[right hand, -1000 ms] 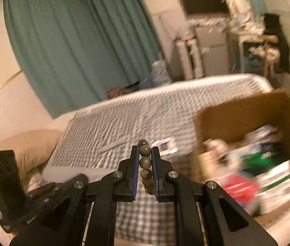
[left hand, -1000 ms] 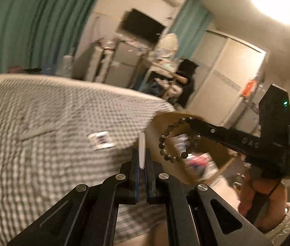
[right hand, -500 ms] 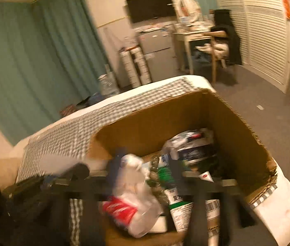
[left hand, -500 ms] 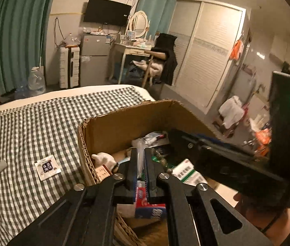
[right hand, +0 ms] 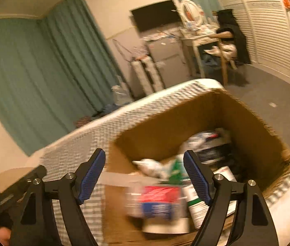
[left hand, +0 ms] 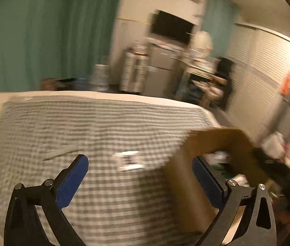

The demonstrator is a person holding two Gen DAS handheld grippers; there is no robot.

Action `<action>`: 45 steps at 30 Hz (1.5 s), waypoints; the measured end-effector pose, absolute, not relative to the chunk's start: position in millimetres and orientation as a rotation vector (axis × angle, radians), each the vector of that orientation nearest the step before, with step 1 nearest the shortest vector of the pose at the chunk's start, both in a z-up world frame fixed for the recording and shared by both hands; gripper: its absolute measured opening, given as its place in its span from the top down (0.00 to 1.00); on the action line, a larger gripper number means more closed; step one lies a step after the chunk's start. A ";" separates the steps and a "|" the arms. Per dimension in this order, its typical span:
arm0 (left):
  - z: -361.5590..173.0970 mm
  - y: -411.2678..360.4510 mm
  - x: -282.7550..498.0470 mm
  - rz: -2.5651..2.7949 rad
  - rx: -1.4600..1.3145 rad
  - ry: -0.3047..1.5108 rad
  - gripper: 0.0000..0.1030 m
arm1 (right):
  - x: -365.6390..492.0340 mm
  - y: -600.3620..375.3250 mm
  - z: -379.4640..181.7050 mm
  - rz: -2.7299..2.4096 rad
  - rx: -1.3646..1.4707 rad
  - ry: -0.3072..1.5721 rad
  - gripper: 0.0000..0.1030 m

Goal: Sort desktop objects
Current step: 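Move both tools back over the white sachet and white foam tube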

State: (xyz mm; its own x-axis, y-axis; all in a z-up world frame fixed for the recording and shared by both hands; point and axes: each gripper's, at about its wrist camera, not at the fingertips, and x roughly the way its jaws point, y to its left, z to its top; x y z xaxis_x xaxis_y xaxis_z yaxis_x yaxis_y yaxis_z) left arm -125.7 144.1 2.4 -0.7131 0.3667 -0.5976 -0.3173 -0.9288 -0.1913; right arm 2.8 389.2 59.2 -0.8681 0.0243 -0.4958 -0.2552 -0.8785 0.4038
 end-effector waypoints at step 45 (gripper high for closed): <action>-155.1 12.7 -188.9 2.767 -1.054 0.098 0.00 | -151.7 216.9 -69.5 2.877 -1.129 0.101 0.10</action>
